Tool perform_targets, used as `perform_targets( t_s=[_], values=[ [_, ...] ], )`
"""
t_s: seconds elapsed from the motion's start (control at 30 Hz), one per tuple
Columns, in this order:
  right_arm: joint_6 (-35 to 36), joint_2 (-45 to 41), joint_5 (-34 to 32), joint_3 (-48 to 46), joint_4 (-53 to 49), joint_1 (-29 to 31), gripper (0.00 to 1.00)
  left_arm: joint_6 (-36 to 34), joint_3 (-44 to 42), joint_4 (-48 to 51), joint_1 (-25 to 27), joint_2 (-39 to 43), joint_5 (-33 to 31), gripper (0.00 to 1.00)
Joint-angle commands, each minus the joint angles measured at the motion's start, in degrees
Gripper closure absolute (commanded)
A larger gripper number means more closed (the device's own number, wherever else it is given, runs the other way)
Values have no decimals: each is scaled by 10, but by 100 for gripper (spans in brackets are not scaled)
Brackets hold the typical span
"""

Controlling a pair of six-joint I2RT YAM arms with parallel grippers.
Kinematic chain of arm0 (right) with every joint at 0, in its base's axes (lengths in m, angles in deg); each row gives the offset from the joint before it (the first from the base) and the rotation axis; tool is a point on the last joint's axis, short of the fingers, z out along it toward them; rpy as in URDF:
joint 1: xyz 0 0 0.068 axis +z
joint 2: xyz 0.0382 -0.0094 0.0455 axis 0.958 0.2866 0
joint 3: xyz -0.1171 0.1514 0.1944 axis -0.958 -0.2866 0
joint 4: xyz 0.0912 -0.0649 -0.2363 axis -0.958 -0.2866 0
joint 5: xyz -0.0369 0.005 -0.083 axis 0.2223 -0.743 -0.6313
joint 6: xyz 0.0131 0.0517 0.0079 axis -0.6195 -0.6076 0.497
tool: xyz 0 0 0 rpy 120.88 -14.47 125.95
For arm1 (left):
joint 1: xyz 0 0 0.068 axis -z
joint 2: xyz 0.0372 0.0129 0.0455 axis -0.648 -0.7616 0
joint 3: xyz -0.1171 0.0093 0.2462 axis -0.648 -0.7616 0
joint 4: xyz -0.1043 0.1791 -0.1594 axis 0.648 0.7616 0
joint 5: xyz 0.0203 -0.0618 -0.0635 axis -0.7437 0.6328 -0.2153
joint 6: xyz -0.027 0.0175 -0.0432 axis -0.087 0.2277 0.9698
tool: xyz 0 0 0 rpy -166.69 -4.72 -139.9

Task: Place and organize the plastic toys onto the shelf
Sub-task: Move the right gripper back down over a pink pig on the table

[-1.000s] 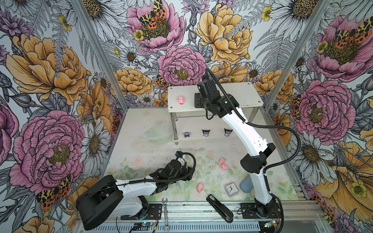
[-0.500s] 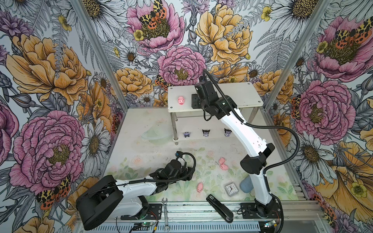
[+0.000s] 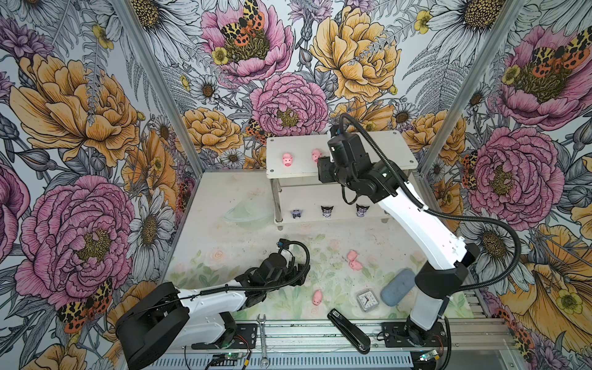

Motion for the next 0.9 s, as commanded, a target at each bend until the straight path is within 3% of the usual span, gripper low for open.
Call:
perform_targets(
  t_s=[0.0, 0.27, 0.43, 0.67, 0.77, 0.87],
  values=[
    [13, -116, 4, -120, 57, 24, 43, -8, -3, 9, -4, 20, 0, 16],
    [-9, -325, 18, -452, 75, 64, 46, -18, 4, 58, -4, 71, -30, 16],
    [-102, -384, 1, -622, 55, 64, 46, -17, 22, 74, -4, 72, -27, 18],
    [-188, -349, -8, -760, 69, 49, 46, 4, 42, 55, 21, 27, -27, 19],
    [-167, -315, 78, -792, 148, 51, 54, 10, 51, 47, 35, 2, -28, 19],
    [-151, -281, 166, -806, 242, 78, 55, 18, 54, 41, 37, -13, -29, 20]
  ],
)
